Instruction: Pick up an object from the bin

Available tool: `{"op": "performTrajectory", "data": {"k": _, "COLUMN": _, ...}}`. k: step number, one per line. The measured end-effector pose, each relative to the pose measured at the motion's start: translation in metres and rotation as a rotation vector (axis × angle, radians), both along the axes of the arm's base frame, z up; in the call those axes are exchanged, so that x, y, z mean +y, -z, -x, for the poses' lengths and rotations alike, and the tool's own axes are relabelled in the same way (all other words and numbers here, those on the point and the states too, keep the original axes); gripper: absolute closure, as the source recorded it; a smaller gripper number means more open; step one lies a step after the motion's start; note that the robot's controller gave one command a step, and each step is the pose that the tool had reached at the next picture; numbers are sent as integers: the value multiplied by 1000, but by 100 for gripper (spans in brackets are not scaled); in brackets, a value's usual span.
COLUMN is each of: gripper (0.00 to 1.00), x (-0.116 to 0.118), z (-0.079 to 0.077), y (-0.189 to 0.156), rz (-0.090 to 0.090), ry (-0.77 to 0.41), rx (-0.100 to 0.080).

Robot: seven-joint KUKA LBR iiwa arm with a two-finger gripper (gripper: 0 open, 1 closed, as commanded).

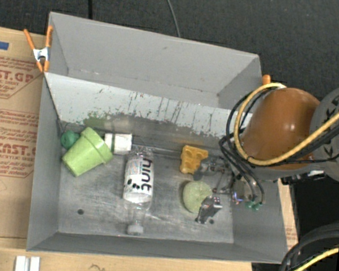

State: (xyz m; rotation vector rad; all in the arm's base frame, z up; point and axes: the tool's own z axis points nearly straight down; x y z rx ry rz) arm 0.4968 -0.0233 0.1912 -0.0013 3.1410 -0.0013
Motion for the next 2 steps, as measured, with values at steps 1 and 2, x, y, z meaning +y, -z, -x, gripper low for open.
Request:
{"op": "performTrajectory", "data": {"k": 1, "gripper": 100, "x": 0, "z": 0, "y": 0, "rz": 0, "ry": 0, "rx": 0}}
{"op": "performTrajectory", "data": {"k": 2, "gripper": 100, "x": 0, "z": 0, "y": 0, "rz": 0, "ry": 0, "rx": 0}}
